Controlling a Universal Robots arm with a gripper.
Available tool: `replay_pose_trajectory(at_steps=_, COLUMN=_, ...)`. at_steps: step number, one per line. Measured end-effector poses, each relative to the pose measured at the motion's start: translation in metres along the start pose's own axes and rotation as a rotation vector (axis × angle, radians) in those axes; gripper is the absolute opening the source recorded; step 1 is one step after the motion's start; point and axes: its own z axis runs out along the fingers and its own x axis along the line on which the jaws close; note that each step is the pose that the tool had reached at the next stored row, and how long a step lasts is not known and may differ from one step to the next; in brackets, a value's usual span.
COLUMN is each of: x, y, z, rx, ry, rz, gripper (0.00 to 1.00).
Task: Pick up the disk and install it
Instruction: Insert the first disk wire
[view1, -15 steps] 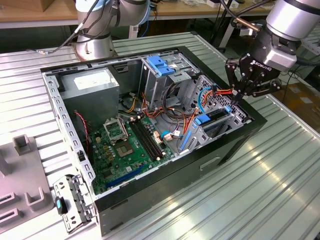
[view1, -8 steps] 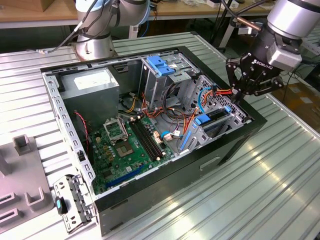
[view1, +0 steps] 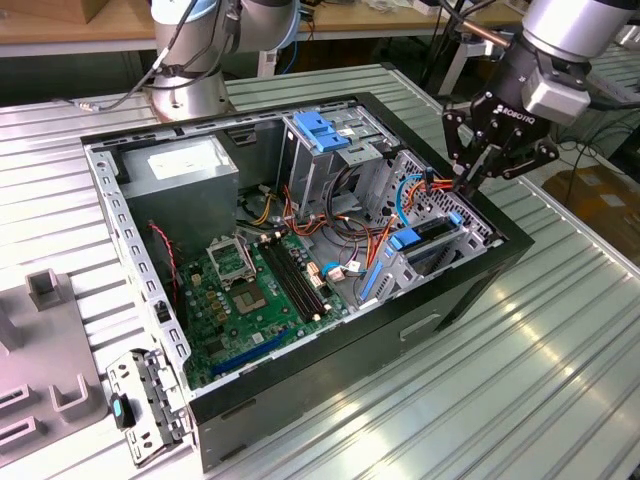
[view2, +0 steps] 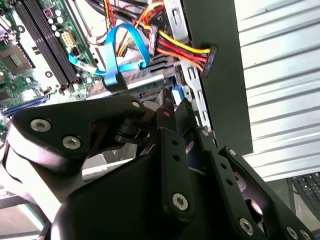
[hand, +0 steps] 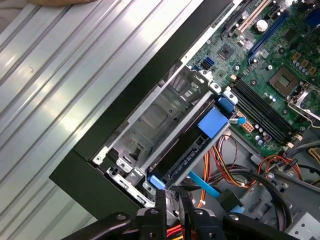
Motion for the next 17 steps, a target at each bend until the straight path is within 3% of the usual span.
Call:
replay_pose_trajectory(at_steps=3, x=-0.0006, y=-0.0034, z=0.0001, rx=-0.0002, ry=0.0002, rz=-0.015, gripper=0.25)
replay_pose_trajectory(at_steps=7, x=0.0100, y=-0.0210, z=0.0007, rx=-0.0001, ry=0.0002, rz=-0.022, gripper=0.25)
replay_pose_trajectory(at_steps=10, x=0.0120, y=-0.0296, z=0.0010, rx=-0.0003, ry=0.0004, rz=-0.022, gripper=0.25)
replay_pose_trajectory(at_steps=15, x=0.0116, y=-0.0314, z=0.0033, rx=-0.0001, ry=0.0010, rz=-0.038, gripper=0.25)
replay_pose_trajectory(at_steps=17, x=0.0112, y=-0.0318, z=0.0049, rx=0.0044, ry=0.0051, rz=-0.039, gripper=0.25)
